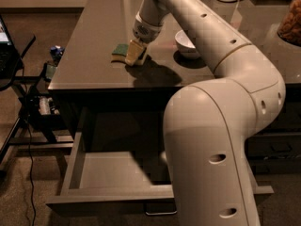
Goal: Place sponge into top drawer
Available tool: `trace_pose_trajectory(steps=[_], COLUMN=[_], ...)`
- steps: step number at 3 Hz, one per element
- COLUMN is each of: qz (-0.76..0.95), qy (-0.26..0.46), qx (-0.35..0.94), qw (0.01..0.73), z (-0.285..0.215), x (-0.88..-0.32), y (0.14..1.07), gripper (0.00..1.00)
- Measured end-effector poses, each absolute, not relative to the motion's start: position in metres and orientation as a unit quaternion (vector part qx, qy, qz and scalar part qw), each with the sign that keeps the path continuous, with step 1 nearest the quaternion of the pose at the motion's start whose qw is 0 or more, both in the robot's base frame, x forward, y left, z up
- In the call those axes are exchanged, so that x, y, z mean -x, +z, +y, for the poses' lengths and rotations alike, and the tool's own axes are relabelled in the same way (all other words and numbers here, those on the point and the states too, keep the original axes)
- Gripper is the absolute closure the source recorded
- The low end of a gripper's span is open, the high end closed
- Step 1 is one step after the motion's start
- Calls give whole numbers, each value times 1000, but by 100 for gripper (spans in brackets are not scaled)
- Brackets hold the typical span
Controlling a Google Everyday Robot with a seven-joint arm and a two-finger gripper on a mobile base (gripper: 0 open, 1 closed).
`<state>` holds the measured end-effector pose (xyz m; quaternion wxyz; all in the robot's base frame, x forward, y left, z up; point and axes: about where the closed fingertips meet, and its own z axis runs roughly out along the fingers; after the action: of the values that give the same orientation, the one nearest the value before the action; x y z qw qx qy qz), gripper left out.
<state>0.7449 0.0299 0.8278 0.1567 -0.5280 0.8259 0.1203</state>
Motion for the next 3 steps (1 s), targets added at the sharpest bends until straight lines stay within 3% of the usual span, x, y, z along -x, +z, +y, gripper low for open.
trace_pose_trajectory(steps=[1,2,3], qz=[826,826,826], qy=[120,120,120], qx=[528,528,528], qw=[157,157,157], z=[30,30,30], x=[-745,-745,-745], y=[828,837,841], gripper=[89,100,100])
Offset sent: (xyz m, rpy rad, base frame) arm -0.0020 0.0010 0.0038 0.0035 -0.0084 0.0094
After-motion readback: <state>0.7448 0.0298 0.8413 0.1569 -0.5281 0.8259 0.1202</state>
